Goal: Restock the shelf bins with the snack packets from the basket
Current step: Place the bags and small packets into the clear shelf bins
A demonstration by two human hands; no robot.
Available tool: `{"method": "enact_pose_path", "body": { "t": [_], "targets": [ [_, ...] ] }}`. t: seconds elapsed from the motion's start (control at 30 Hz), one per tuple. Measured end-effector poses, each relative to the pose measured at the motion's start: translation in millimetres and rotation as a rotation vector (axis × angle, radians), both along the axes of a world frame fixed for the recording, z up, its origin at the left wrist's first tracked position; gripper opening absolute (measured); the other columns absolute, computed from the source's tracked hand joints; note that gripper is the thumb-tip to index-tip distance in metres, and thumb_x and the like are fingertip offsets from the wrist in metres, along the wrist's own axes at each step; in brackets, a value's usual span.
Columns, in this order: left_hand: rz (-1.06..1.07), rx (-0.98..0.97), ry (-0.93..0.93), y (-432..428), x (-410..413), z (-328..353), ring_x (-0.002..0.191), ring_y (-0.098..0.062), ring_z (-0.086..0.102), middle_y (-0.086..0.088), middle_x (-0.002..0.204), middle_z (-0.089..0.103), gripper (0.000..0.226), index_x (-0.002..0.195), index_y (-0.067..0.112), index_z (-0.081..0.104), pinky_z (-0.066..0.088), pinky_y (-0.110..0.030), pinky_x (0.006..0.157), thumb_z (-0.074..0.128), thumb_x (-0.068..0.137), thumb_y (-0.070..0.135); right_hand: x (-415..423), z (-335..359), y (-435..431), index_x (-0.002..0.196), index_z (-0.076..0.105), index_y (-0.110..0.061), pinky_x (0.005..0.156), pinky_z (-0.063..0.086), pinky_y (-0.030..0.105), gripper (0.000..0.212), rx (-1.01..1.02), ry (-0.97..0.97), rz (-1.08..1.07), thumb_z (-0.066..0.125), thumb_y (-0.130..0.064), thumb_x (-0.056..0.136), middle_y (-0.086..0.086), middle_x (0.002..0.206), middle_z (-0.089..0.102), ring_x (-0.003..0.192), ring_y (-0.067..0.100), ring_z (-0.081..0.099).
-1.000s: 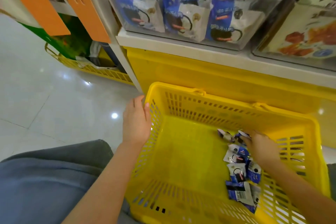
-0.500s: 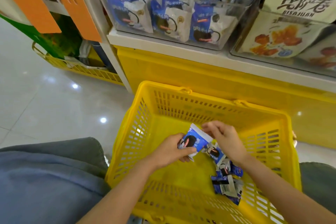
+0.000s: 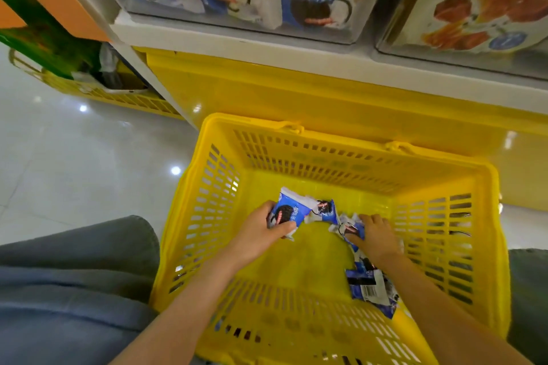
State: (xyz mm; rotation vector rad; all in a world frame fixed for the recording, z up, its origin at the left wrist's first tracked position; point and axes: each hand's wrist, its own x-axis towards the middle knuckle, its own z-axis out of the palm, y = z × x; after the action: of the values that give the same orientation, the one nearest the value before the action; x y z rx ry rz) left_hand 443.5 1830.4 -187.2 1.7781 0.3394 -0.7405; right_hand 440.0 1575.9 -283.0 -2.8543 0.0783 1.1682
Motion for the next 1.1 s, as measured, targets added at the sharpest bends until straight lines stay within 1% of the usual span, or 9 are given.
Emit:
{"method": "enact_pose_path", "body": {
  "t": [0.07, 0.17, 0.3, 0.43, 0.6, 0.7, 0.83, 0.97, 1.1],
  "targets": [
    [0.001, -0.005, 0.029, -1.2, 0.8, -0.6, 0.077, -0.016, 0.059, -0.005, 0.094, 0.06, 0.024, 0.105, 0.009, 0.051, 0.051, -0.033, 0.07, 0.064, 0.085, 0.008, 0.8, -5.6, 0.7, 0.144, 0.027, -0.014, 0.109, 0.025, 0.03, 0.066, 0.002, -0.017, 0.013, 0.044, -0.052, 0.092, 0.007, 0.145, 0.033, 0.133, 0.024, 0.031],
    [0.001, -0.011, 0.057, -2.9, 1.0, -1.7, 0.072, -0.012, 0.059, -0.009, 0.099, 0.059, 0.031, 0.114, 0.001, 0.049, 0.049, -0.02, 0.058, 0.061, 0.086, 0.005, 0.7, -8.8, -0.6, 0.141, 0.029, -0.009, 0.106, 0.031, 0.033, 0.074, 0.099, -0.021, -0.167, 0.06, -0.047, 0.086, 0.011, 0.145, 0.033, 0.131, 0.027, 0.035],
    [0.011, -0.003, 0.072, -2.6, -0.9, -2.9, 0.081, -0.021, 0.059, -0.011, 0.102, 0.059, 0.033, 0.117, -0.001, 0.048, 0.049, -0.025, 0.063, 0.061, 0.087, 0.005, 2.3, -6.2, -9.2, 0.136, 0.041, -0.005, 0.093, 0.045, 0.037, 0.079, 0.156, 0.078, -0.382, 0.073, -0.046, 0.076, 0.014, 0.134, 0.05, 0.119, 0.03, 0.05],
    [0.016, -0.002, 0.078, -2.1, -2.4, -0.7, 0.082, -0.021, 0.059, -0.01, 0.101, 0.06, 0.031, 0.114, 0.002, 0.05, 0.049, -0.027, 0.066, 0.062, 0.086, 0.007, -1.8, 0.0, -5.5, 0.135, 0.043, -0.008, 0.091, 0.048, 0.037, 0.076, 0.145, 0.095, -0.291, 0.07, -0.049, 0.077, 0.013, 0.13, 0.054, 0.116, 0.029, 0.052],
    [0.071, -0.002, 0.135, -1.5, -5.1, 1.0, 0.062, -0.015, 0.058, -0.004, 0.088, 0.059, 0.021, 0.107, 0.008, 0.046, 0.046, -0.021, 0.052, 0.057, 0.09, 0.012, -2.0, 24.8, 7.4, 0.113, 0.053, -0.008, 0.059, 0.042, 0.032, 0.054, 0.243, -0.091, -0.325, 0.073, -0.043, 0.077, 0.009, 0.095, 0.064, 0.08, 0.023, 0.057],
    [0.135, 0.014, 0.16, -0.4, -6.5, 2.5, 0.056, -0.018, 0.057, -0.005, 0.089, 0.056, 0.017, 0.106, 0.009, 0.043, 0.045, -0.024, 0.045, 0.052, 0.094, 0.016, 4.5, 50.4, 19.0, 0.105, 0.056, -0.008, 0.061, 0.049, 0.037, 0.047, 0.398, -0.195, -0.442, 0.075, -0.04, 0.076, 0.01, 0.092, 0.066, 0.077, 0.024, 0.061],
    [0.219, -0.04, 0.164, -2.0, -8.8, 13.7, 0.062, -0.021, 0.059, -0.013, 0.102, 0.056, 0.017, 0.107, 0.009, 0.042, 0.049, -0.03, 0.055, 0.051, 0.094, 0.015, 12.3, 87.8, 40.8, 0.096, 0.062, -0.004, 0.064, 0.045, 0.032, 0.042, 0.654, -0.175, -0.56, 0.073, -0.041, 0.077, 0.008, 0.084, 0.063, 0.075, 0.018, 0.06],
    [0.323, -0.179, 0.119, -10.6, -16.2, 37.1, 0.069, -0.021, 0.062, -0.008, 0.096, 0.063, 0.027, 0.121, 0.012, 0.047, 0.052, -0.034, 0.064, 0.049, 0.096, 0.023, 8.5, 123.8, 72.2, 0.079, 0.066, -0.028, 0.055, 0.047, 0.008, 0.008, 0.934, -0.089, -0.69, 0.069, -0.035, 0.081, -0.012, 0.081, 0.069, 0.065, -0.009, 0.064],
    [0.414, -0.373, 0.164, -14.1, -24.8, 61.7, 0.086, -0.024, 0.067, -0.009, 0.109, 0.067, 0.039, 0.121, 0.019, 0.051, 0.057, -0.039, 0.067, 0.044, 0.093, 0.046, -0.4, 149.7, 92.7, 0.091, 0.063, -0.02, 0.061, 0.055, 0.021, 0.026, 1.017, -0.073, -0.712, 0.066, -0.044, 0.08, -0.005, 0.086, 0.074, 0.075, 0.006, 0.07]
  ]
}}
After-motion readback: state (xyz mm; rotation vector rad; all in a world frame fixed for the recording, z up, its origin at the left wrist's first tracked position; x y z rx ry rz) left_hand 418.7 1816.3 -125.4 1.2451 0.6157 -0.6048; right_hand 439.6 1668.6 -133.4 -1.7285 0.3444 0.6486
